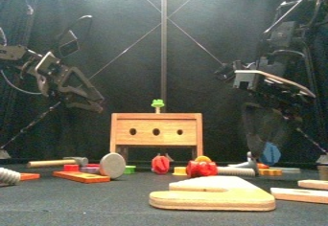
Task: Place blue screw on bench
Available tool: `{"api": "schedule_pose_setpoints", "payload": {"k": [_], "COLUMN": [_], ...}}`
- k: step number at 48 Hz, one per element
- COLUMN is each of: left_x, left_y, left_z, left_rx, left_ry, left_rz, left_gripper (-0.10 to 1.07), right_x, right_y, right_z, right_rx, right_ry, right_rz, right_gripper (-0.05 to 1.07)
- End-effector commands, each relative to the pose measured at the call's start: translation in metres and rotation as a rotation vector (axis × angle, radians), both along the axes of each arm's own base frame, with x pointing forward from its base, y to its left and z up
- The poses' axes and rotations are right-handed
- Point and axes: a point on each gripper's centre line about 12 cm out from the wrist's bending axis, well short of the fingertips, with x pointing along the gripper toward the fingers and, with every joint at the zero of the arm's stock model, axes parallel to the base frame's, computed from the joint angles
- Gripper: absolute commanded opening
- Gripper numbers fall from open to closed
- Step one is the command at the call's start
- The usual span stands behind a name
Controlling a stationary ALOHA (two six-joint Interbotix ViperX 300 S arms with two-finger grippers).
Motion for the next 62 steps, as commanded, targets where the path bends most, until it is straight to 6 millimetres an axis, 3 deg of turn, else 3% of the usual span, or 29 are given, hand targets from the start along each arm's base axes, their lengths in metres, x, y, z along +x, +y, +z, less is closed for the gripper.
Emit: {"api": "schedule_pose_setpoints", "payload": {"k": [1,14,21,33,47,62], "left_x": [0.006,0.007,0.006,0.005,0.003,-0.003], "left_y": [0.001,0.0,0.003,0.004,0.005,0.009], "left_z": [0.008,0.008,0.008,0.004,-0.001,-0.007], "left_rx": [0.008,0.004,-0.004,-0.021,-0.043,-0.052], "left_ry": [-0.028,-0.029,-0.029,-0.012,0.013,0.049], "left_rz": [0.0,-0.003,0.013,0.029,0.044,0.065], "left_gripper": [0.98,0.98,0.98,0.98,0.98,0.98], "right_x": [0.005,0.013,0.019,0.033,0.057,0.085], "right_y": [0.001,-0.01,-0.035,-0.1,-0.156,-0.175], "right_z": [0.017,0.044,0.068,0.111,0.116,0.112], "right_rx": [0.007,-0.078,-0.148,-0.324,-0.34,-0.285], "right_ry": [-0.055,-0.147,-0.222,-0.334,-0.408,-0.491], "right_rz": [0.005,0.067,0.052,-0.007,-0.038,-0.004], "right_gripper": [0.63,0.63,0.63,0.63,0.63,0.63]}}
